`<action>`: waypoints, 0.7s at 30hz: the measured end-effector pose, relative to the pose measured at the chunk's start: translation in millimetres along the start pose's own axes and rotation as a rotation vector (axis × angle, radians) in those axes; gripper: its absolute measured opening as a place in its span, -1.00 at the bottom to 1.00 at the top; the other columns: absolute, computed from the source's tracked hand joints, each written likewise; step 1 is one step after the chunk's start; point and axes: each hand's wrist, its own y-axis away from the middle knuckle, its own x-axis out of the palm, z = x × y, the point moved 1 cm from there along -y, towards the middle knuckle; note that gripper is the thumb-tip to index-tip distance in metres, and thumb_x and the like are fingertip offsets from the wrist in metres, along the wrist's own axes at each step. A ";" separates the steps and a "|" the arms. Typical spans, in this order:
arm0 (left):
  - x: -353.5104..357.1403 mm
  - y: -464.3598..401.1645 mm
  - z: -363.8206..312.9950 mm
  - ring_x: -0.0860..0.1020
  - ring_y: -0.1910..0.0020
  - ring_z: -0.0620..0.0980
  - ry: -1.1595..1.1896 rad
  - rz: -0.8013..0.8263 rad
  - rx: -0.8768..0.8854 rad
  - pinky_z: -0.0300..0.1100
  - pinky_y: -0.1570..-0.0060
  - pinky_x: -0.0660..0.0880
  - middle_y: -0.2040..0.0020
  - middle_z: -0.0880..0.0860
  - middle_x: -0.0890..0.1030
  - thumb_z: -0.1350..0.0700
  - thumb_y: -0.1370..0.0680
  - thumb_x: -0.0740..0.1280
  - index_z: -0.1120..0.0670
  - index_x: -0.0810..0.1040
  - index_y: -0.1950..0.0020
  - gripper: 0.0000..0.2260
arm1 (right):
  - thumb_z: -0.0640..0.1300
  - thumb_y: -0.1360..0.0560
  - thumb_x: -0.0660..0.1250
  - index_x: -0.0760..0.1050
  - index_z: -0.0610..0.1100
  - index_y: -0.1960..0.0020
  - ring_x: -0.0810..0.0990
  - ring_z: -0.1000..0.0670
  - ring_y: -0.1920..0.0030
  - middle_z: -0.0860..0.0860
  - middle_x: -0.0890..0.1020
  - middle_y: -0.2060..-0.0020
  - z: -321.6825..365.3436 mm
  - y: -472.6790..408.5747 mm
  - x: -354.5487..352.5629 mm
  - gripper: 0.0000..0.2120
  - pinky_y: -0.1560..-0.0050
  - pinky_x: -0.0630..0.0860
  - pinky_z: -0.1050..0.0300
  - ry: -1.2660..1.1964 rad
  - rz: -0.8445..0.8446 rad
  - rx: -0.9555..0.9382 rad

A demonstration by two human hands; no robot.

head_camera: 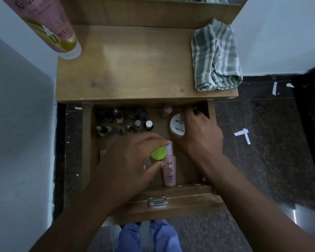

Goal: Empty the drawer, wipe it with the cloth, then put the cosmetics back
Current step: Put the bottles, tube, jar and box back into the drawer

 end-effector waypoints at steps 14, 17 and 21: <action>-7.5 -35.5 -24.1 0.58 -0.29 -0.03 -0.032 -0.214 -0.076 -0.08 -0.32 0.52 -0.32 0.02 0.63 0.01 -0.60 0.31 0.08 0.58 -0.42 -0.60 | 0.12 -0.48 0.39 0.61 -0.10 -0.07 0.62 -0.18 0.01 -0.09 0.70 0.05 3.3 -11.6 6.3 -0.68 0.08 0.51 -0.02 -0.281 -0.235 -0.086; -3.4 -48.2 -26.6 0.53 -0.37 0.05 -0.132 -0.148 -0.086 -0.03 -0.38 0.45 -0.39 0.09 0.58 -0.02 -0.62 0.30 0.13 0.50 -0.49 -0.54 | -0.06 -0.43 0.35 0.62 -0.15 0.11 0.62 -0.23 0.12 -0.11 0.70 0.19 6.6 -20.5 13.3 -0.84 0.19 0.37 0.07 -0.284 -0.242 -0.091; 0.1 -56.7 -24.5 0.53 -0.38 0.08 -0.258 -0.054 -0.067 0.02 -0.41 0.42 -0.41 0.10 0.57 -0.10 -0.63 0.17 0.14 0.52 -0.48 -0.49 | -0.11 -0.45 0.23 0.61 -0.17 0.18 0.62 -0.24 0.17 -0.12 0.69 0.26 8.0 -25.5 22.0 -0.79 0.18 0.33 0.08 -0.318 -0.247 -0.085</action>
